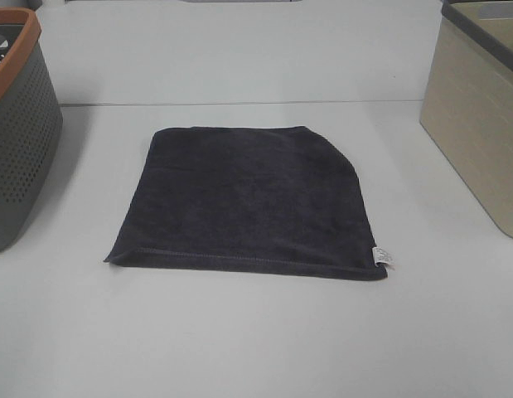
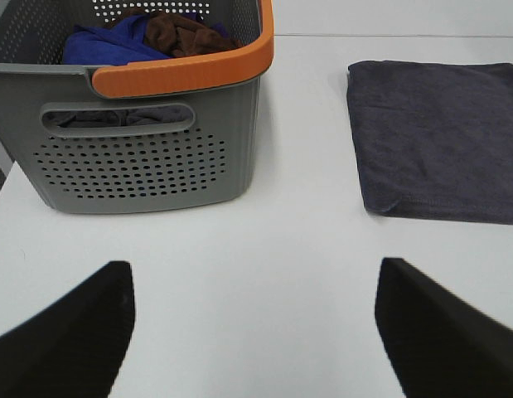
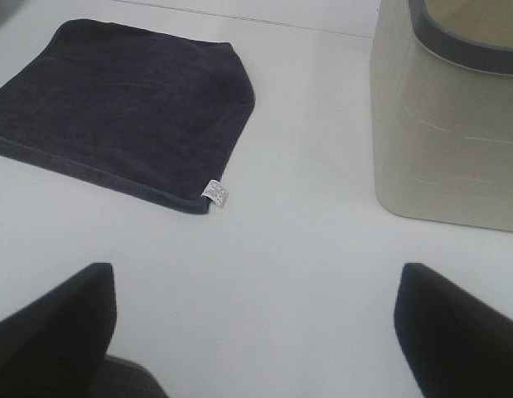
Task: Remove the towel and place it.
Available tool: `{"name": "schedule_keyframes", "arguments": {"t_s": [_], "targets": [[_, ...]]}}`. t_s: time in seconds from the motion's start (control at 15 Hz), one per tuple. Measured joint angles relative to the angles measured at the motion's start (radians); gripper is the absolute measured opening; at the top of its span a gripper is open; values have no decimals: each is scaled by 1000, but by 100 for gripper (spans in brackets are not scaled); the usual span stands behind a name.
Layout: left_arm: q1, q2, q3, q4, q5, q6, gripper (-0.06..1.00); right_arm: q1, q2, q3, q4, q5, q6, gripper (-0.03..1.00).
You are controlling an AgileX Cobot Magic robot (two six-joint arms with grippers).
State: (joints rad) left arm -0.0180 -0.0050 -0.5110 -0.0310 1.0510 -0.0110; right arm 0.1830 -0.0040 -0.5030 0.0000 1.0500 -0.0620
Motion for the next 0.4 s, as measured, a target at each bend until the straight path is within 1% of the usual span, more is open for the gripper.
{"name": "schedule_keyframes", "arguments": {"t_s": [0.4], "targets": [[0,0,0,0,0,0,74,0,0,0,0,0,0,88]]}}
